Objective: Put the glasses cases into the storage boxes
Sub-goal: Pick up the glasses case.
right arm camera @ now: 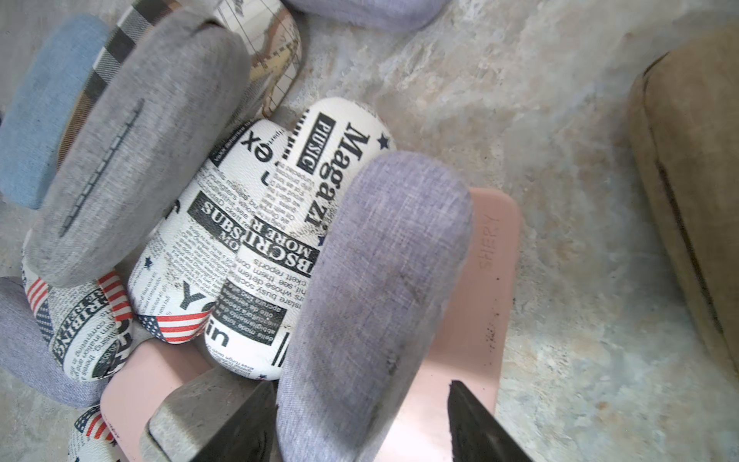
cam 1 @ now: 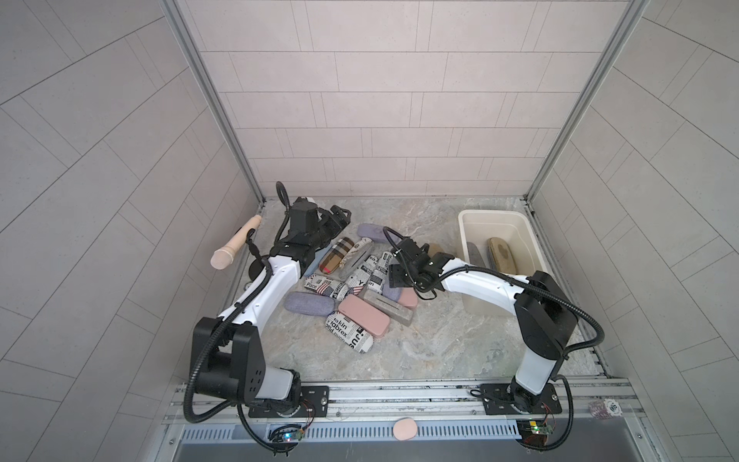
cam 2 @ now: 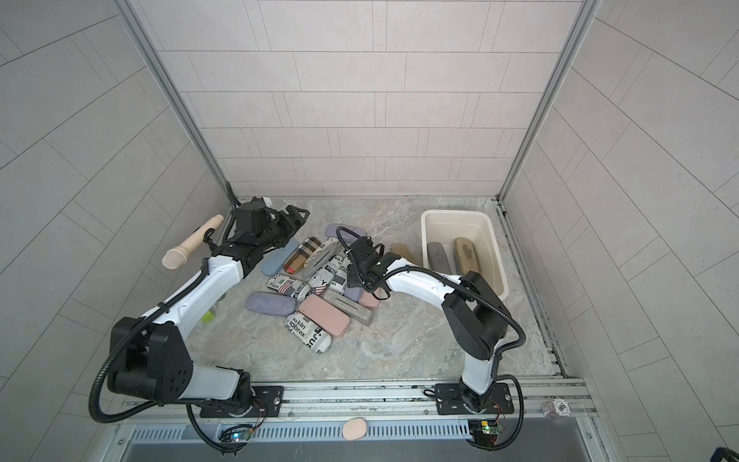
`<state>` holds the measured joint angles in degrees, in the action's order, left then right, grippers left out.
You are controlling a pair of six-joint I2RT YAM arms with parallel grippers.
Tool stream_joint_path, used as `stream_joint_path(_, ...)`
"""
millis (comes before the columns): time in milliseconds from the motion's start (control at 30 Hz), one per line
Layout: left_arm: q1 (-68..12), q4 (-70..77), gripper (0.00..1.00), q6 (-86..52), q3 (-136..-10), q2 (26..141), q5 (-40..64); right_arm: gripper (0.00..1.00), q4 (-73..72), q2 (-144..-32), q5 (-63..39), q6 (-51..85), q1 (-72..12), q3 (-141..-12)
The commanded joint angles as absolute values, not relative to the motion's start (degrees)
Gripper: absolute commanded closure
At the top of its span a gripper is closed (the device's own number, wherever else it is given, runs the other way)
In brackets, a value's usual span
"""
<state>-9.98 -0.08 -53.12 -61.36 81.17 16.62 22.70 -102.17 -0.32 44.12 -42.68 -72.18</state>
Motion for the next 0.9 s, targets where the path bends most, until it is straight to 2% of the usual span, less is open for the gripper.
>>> stream_joint_path(0,-9.76,1.85,0.14,-53.70,-60.73,80.60,16.98,0.30,20.52,-101.84,-2.80,45.88,-41.95,-71.43)
stream_joint_path(267,-9.78,2.02,0.14,-53.79,-60.73,80.92,17.32,0.33,13.95,-102.26,-9.00,46.60,-39.74,-68.07)
stream_joint_path(867,-9.78,3.61,0.14,-54.23,-60.70,81.34,18.90,0.41,11.41,-105.75,-10.42,46.89,-39.22,-68.39)
